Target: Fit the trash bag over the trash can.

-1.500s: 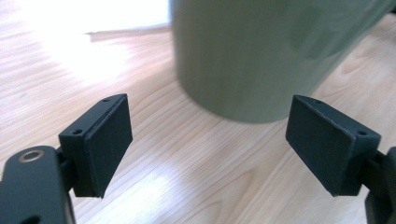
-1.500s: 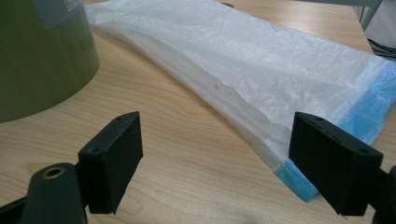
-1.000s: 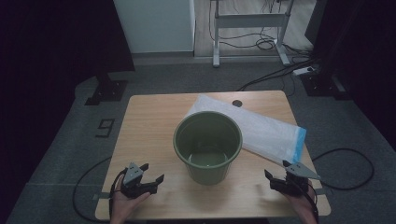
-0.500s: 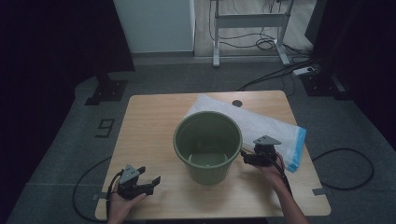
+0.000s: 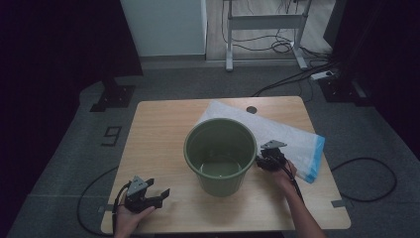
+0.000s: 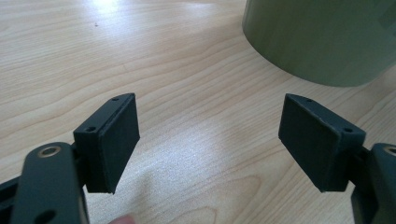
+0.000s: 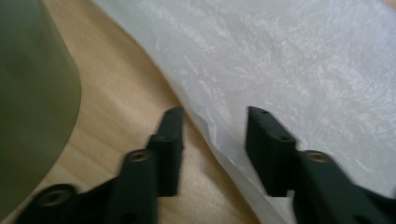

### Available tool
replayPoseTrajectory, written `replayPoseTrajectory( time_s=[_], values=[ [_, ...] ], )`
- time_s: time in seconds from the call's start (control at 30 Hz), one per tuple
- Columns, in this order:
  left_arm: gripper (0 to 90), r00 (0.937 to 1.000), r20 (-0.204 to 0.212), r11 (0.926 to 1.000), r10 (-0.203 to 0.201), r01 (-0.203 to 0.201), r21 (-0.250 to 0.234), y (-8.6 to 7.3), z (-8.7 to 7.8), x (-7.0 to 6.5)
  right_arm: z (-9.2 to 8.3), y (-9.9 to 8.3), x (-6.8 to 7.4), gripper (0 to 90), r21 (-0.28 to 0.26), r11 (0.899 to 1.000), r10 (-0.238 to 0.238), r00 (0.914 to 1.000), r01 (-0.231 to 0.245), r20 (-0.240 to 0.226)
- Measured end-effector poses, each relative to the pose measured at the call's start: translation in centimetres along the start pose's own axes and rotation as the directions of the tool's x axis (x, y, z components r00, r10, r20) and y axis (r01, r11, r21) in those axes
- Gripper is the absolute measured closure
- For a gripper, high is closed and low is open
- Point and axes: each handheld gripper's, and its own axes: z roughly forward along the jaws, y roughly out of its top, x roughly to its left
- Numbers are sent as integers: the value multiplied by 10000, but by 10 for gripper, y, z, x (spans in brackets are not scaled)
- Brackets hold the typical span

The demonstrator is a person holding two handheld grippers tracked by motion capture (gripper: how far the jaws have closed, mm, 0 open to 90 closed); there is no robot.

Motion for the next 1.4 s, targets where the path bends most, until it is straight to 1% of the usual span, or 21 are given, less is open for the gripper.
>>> replayPoseTrajectory(
  time_s=[0.03, 0.07, 0.13, 0.23, 0.27, 0.4, 0.43, 0.57, 0.6, 0.7, 0.77, 0.8, 0.83, 0.87, 0.9, 0.93, 1.03, 1.1, 1.17, 1.33, 1.4],
  values=[
    [202, 10000, 22, 10000, 4, -4, 5, 0, 0, 0, 0, -1, 0, 745, 147, 9999, 23, 10000, -23, 56],
    [202, 10000, 43, 10000, 39, -39, 16, 0, 1, -1, -2, -3, -2, 856, 268, 9995, 147, 9998, -150, 127],
    [201, 9999, 52, 9998, 149, -150, 99, -1, 1, -2, -7, -6, -3, 890, 18, 9995, 318, 9995, -318, 53],
    [201, 9999, 62, 9998, 159, -160, 96, -1, 1, -2, -11, -10, -3, 891, 77, 9994, 341, 9994, -341, 40],
    [202, 9999, 57, 9999, 130, -131, 80, -1, 1, -2, -18, -17, -5, 891, 37, 9988, 485, 9988, -485, 69],
    [202, 9999, 31, 9999, 110, -110, 65, -1, 0, -1, -29, -28, -7, 891, 19, 9988, 490, 9988, -490, 7],
    [203, 9999, 30, 9999, 98, -98, 58, -1, 0, -1, -39, -36, -7, 891, -7, 9988, 498, 9987, -498, -76],
    [202, 10000, 34, 9999, 72, -73, 77, -1, 0, -1, -51, -48, -7, 891, -28, 9991, 424, 9990, -424, -160],
    [202, 10000, 42, 9999, 84, -84, 106, -1, 1, -2, -58, -57, -9, 891, -39, 9984, 556, 9983, -557, -164],
    [203, 9999, 74, 9998, 72, -73, 167, -1, 1, -3, -62, -63, -10, 890, -165, 9986, 509, 9986, -511, -153],
    [203, 9999, 122, 9998, 55, -57, 198, -1, 1, -4, -65, -65, -11, 789, -229, 9983, 535, 9985, -536, -71],
    [204, 9999, 122, 9998, 55, -57, 198, -1, 1, -4, -65, -65, -11, 789, -229, 9983, 535, 9985, -536, -71],
    [204, 9999, 129, 9998, 54, -57, 215, -1, 2, -4, -65, -63, -9, 576, -390, 9979, 520, 9986, -520, -19],
    [204, 9999, 123, 9997, 53, -56, 240, -2, 2, -3, -64, -60, -6, 503, -544, 9974, 471, 9989, -470, 6],
    [204, 9999, 120, 9997, 45, -48, 252, -2, 2, -3, -64, -60, -6, 503, -544, 9974, 471, 9989, -470, 6],
    [205, 9999, 110, 9996, 5, -8, 266, -2, 3, -2, -61, -52, -2, 391, -804, 9959, 408, 9991, -418, -136],
    [205, 9999, 115, 9996, -10, 6, 288, -3, 3, -2, -55, -44, 4, 353, -982, 9947, 271, 9994, -291, -222],
    [205, 9999, 100, 9995, -17, 13, 309, -3, 3, -1, -41, -32, 12, 319, -966, 9952, 85, 9988, -132, -486],
    [205, 9999, 98, 9996, -35, 33, 282, -4, 3, 0, -36, -28, 15, 314, -932, 9956, 63, 9988, -108, -483],
    [205, 9998, 35, 9998, -174, 173, 138, -4, -2, 5, -15, -19, 18, 331, -475, 9988, 125, 9999, -130, -107],
    [205, 9997, 55, 9997, -237, 236, 108, -4, -4, 6, -13, -20, 17, 336, -409, 9991, 73, 10000, -74, -25]
  ],
)
